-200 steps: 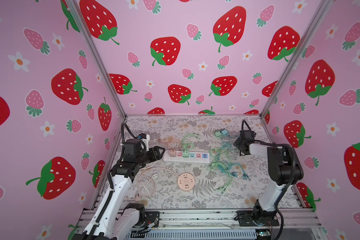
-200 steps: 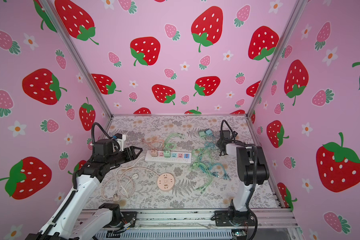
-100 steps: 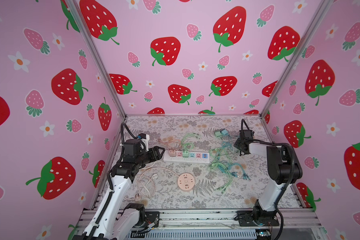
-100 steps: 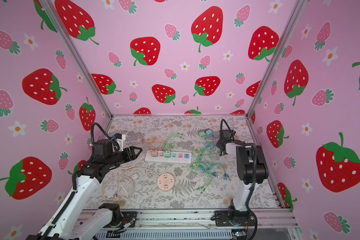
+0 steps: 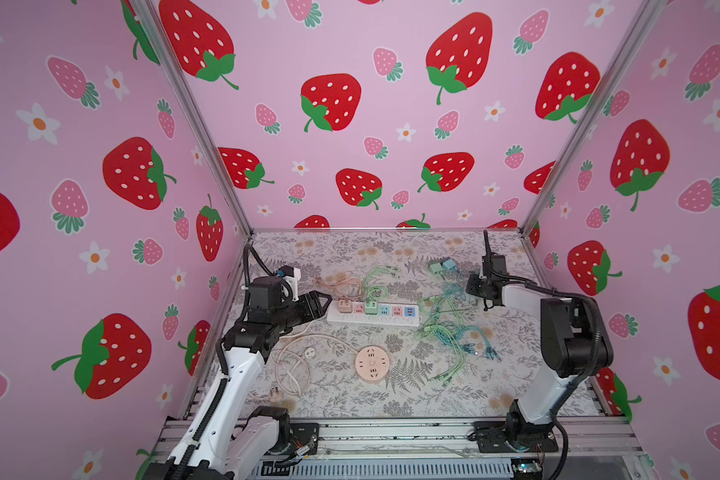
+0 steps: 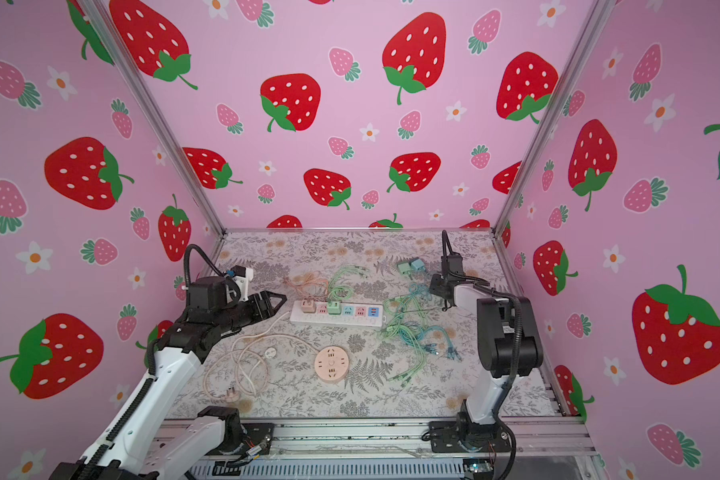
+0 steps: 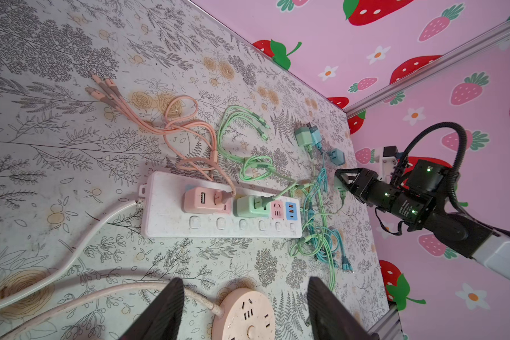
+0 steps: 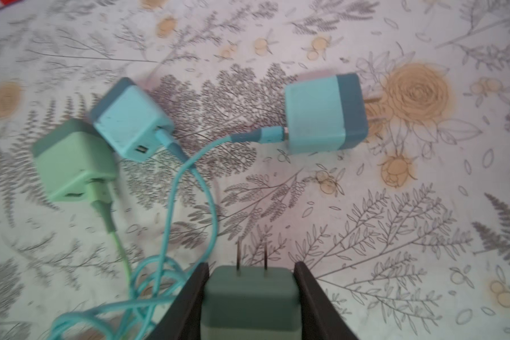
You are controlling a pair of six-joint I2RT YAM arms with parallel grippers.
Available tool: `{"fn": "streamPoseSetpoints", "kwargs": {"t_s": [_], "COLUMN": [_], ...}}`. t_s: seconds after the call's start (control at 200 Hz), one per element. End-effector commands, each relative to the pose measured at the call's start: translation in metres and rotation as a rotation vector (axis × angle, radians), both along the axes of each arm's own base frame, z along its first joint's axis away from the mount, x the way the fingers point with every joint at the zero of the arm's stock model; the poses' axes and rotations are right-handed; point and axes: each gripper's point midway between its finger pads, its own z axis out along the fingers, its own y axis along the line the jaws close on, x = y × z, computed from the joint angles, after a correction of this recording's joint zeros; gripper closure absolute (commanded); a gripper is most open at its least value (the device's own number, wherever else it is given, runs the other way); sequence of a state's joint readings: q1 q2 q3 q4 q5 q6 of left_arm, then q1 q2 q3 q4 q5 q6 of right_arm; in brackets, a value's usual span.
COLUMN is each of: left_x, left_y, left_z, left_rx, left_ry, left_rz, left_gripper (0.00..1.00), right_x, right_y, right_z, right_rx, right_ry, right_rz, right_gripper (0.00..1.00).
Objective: Insert the plug
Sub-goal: 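Lift the charger with the right gripper toward the left gripper while the left gripper approaches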
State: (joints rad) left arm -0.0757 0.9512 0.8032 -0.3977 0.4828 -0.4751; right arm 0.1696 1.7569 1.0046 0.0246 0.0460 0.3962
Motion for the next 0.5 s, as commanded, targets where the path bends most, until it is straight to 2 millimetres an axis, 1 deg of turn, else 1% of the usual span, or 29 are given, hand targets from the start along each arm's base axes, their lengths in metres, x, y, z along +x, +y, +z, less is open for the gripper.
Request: {"fn": "streamPoseSetpoints", "kwargs": {"t_s": [0.0, 0.08, 0.145, 0.205, 0.3, 0.395, 0.45, 0.495], "left_x": [0.004, 0.005, 0.005, 0.005, 0.005, 0.006, 0.005, 0.005], "left_y": [-0.007, -0.011, -0.015, -0.019, -0.027, -0.035, -0.039, -0.043], "left_z": [0.020, 0.023, 0.026, 0.029, 0.035, 0.039, 0.043, 0.046], "left_rx": [-0.048, -0.065, -0.084, -0.103, -0.142, -0.179, -0.204, -0.225], "left_ry": [-0.050, -0.055, -0.060, -0.067, -0.083, -0.085, -0.088, -0.089], "left_rz": [-0.033, -0.051, -0.069, -0.093, -0.141, -0.183, -0.213, -0.235], "left_gripper": [0.31, 0.31, 0.31, 0.30, 0.29, 0.28, 0.28, 0.28], "right_x": [0.000, -0.004, -0.010, -0.018, -0.038, -0.057, -0.068, -0.082], "right_y": [0.028, 0.047, 0.063, 0.076, 0.105, 0.133, 0.147, 0.163], "right_z": [0.034, 0.053, 0.069, 0.083, 0.104, 0.118, 0.126, 0.133], "right_rx": [0.055, 0.083, 0.092, 0.082, 0.071, 0.074, 0.080, 0.097], "right_ry": [-0.100, -0.152, -0.201, -0.258, -0.349, -0.405, -0.441, -0.473], "right_rz": [0.200, 0.315, 0.413, 0.487, 0.644, 0.772, 0.845, 0.926], "right_gripper": [0.71, 0.73, 0.75, 0.75, 0.75, 0.76, 0.79, 0.79]}}
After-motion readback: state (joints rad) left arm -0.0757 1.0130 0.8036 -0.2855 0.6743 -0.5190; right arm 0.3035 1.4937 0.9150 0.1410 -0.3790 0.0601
